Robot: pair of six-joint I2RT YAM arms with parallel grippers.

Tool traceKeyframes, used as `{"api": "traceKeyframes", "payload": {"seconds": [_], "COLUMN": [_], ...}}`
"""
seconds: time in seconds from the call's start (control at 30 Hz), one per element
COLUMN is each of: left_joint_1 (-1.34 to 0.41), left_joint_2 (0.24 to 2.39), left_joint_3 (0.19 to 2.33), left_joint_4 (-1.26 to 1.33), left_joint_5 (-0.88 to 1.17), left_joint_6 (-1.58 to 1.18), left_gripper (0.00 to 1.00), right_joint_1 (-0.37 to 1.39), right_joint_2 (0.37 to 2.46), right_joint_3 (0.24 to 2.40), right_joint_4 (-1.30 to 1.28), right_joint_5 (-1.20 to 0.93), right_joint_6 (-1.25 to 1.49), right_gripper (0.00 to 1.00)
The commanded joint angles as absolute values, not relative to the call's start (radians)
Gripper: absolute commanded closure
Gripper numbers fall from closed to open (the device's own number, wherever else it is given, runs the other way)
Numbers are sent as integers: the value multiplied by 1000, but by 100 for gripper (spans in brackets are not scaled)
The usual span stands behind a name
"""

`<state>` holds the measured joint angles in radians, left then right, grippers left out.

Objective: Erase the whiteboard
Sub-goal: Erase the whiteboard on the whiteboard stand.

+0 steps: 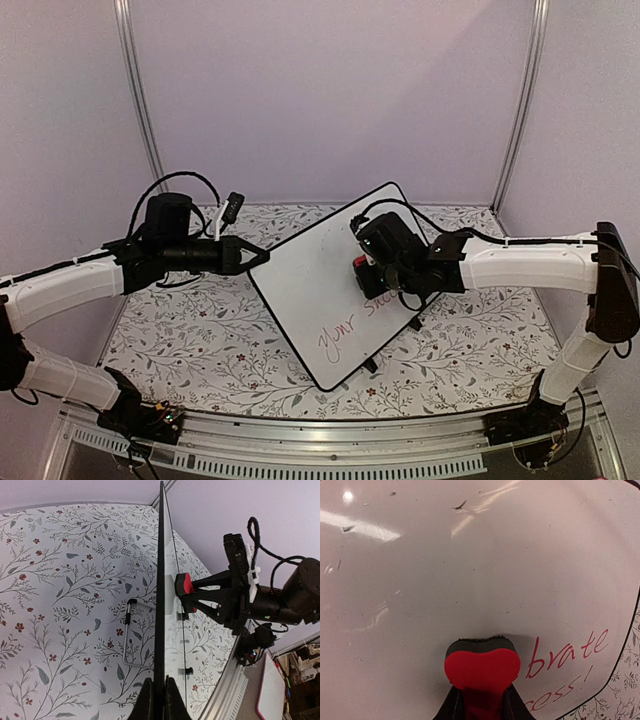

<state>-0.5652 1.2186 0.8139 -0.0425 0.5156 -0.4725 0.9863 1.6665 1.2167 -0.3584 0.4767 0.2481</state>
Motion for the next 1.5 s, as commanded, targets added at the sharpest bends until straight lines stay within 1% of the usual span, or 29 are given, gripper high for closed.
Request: {"api": "traceKeyframes", "payload": {"seconds": [0.0, 0.37, 0.83, 1.47], "left_joint_1": [-586, -586, -586, -586], "left_joint_2": [1230, 1233, 1233, 1232], "left_joint_3": [803, 803, 803, 803], "left_joint_4": [-42, -42, -42, -42], "left_joint_5": [557, 557, 557, 558], "left_joint_6": [-391, -392, -393, -394], "left_gripper": [100, 100, 100, 100], "right_joint_1": [976, 976, 976, 958], "right_joint_2": [1685, 1619, 1566, 1642], "right_joint_3": [1200, 1065, 983, 1129], "right_joint_4": [-339, -333, -331, -324], "right_joint_5": [467, 467, 472, 463], "right_joint_6": [249, 303, 343, 268], "right_gripper": [79, 79, 79, 79]}}
